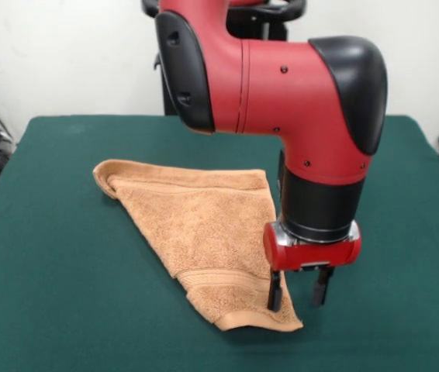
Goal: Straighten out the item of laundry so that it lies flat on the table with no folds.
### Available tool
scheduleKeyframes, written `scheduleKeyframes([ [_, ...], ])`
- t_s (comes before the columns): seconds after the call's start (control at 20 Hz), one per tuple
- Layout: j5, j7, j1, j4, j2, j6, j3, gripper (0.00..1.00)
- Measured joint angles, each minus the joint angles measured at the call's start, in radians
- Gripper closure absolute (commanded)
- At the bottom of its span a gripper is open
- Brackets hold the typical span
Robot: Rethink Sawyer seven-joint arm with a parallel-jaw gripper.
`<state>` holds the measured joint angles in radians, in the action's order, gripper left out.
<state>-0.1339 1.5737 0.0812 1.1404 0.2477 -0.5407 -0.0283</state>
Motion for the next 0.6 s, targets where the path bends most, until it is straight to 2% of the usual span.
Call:
scheduleKeyframes([
  [0.6, 0.0, 0.0, 0.0, -0.003, -0.007, 0.0, 0.0, 0.0],
])
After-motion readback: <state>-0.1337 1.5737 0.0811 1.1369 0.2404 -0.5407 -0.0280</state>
